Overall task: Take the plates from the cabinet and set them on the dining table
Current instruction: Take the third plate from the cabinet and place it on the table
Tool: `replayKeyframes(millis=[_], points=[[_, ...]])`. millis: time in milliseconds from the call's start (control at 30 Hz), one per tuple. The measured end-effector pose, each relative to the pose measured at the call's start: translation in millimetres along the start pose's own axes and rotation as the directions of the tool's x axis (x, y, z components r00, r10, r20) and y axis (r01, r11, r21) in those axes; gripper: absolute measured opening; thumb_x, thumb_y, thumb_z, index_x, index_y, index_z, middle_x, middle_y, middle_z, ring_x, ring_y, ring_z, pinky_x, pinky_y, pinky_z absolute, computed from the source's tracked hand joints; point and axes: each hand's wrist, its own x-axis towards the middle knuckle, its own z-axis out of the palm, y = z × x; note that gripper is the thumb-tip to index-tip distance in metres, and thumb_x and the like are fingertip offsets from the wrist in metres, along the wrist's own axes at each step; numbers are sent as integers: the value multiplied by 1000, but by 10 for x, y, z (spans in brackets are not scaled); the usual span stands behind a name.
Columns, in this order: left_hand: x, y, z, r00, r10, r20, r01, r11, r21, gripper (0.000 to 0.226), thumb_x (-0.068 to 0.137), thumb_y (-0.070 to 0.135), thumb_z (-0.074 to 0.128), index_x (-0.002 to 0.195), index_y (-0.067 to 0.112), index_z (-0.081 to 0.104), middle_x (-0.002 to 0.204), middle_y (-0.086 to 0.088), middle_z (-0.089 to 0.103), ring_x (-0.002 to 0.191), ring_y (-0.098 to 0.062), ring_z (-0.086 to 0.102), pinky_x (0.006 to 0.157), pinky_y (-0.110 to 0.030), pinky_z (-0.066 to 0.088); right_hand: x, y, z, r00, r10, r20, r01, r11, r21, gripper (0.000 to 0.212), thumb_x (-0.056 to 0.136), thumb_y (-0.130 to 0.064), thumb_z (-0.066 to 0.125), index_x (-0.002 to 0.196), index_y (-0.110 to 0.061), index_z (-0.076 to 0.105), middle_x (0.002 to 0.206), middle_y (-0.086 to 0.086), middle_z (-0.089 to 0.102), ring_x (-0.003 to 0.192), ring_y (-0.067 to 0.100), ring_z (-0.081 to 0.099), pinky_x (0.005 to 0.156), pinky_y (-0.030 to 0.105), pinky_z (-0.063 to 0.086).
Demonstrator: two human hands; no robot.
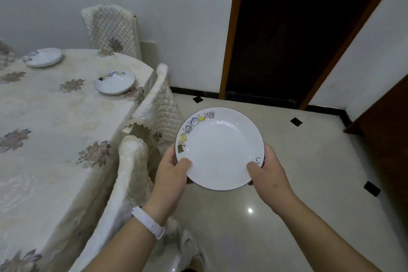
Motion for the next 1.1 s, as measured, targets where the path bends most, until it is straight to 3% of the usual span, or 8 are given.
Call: replayKeyframes(millis=[167,300,467,633,800,933,1100], points=[[795,317,-299,999,6,-40,-7,1000,-26,49,89,-7,44,119,28,62,106,4,74,89,-18,71,60,-31,56,789,-408,503,999,-13,45,15,999,-33,43,86,-4,45,120,-30,50,98,-10,62,79,14,60,57,26,54],[1282,561,-534,994,39,-105,-42,999,-26,51,88,-6,45,111,36,63,102,4,74,85,-22,72,59,-39,58,1230,-661,886,995,-61,78,63,998,-26,45,86,-3,45,124,-26,48,101,-10,61,82,11,59,51,18,48],[1481,775,-898,982,71,-177,-87,993,-84,49,91,-8,41,113,31,60,93,9,76,76,-16,72,52,-30,55,1562,-927,1343,978,-88,188,100,993,-55,47,86,-3,47,126,-28,47,102,-11,61,84,11,60,54,20,49],[1586,746,-1347,939,72,-338,-114,988,-107,49,89,-8,42,116,28,62,102,4,75,87,-24,72,63,-44,60,1846,-1113,1905,929,-129,348,178,977,-113,46,85,-5,47,122,-33,46,101,-14,61,88,11,60,57,23,50],[1631,685,-1788,857,21,-515,-132,975,-180,52,87,-10,42,117,28,64,108,-1,74,96,-27,71,76,-45,58,2065,-1186,2545,844,-140,517,239,962,-131,45,83,-5,49,119,-33,48,103,-10,61,95,12,59,72,31,51],[1654,736,-2056,761,-25,-648,-150,966,-212,49,89,-11,40,117,24,61,100,2,75,79,-17,72,55,-32,57,2267,-1263,3108,729,-117,674,279,951,-136,49,81,-11,49,121,-40,46,102,-16,61,95,10,59,76,39,56],[1848,732,-2340,580,-67,-812,-118,979,-166,50,88,-6,43,118,31,60,99,0,75,79,-27,70,62,-48,56,2574,-1471,3749,543,-110,832,346,933,-102,46,86,-5,49,120,-35,44,105,-18,58,94,2,56,69,22,46]])
